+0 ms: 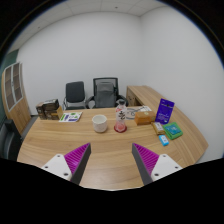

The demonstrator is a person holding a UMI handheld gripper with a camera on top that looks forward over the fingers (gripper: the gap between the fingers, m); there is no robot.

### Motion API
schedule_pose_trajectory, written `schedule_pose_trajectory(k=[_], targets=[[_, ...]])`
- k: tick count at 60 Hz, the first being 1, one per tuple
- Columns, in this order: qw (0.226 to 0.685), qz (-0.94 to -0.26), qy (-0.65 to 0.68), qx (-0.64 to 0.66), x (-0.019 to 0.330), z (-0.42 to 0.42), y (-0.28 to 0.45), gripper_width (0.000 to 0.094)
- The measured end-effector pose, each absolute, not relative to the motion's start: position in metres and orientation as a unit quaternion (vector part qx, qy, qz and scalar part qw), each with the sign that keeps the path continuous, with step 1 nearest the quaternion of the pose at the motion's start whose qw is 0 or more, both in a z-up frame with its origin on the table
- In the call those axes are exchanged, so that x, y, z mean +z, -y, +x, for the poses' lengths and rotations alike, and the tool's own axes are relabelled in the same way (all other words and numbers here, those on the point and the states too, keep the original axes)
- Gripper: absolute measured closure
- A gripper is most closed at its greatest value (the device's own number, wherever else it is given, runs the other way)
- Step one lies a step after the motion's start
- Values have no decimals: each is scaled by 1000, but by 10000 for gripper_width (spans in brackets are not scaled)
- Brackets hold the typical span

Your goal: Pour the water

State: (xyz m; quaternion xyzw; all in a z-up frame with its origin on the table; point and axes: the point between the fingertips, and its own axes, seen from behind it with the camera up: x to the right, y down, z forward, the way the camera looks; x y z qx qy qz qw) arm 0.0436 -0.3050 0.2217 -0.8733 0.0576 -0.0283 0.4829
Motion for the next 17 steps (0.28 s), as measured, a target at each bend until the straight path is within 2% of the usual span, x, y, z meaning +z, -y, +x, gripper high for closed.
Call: schedule_pose_trajectory(k=[17], targets=[[479,-875,-54,-36,222,43,316,79]])
